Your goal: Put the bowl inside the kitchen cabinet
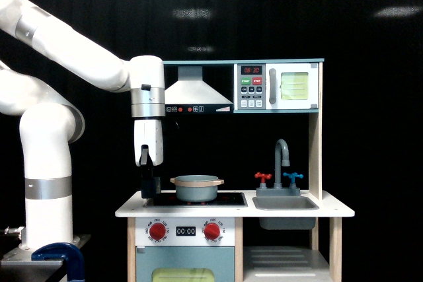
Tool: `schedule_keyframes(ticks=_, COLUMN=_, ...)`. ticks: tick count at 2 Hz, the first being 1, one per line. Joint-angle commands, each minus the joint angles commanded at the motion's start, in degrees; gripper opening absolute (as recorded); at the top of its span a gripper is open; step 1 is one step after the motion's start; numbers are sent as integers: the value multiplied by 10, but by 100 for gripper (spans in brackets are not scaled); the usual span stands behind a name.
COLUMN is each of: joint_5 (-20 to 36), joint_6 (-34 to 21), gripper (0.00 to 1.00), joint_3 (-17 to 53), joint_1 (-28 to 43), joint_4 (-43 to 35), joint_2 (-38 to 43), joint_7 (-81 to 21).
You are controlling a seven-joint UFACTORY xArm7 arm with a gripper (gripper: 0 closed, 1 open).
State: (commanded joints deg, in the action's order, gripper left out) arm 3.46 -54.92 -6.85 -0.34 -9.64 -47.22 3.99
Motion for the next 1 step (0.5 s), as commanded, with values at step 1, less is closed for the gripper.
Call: schedule_keyframes(ticks=1, joint_5=82, joint_6=49, gripper=100, joint_3=120, joint_1=43, joint_4=43, joint_2=-112, joint_7=-68)
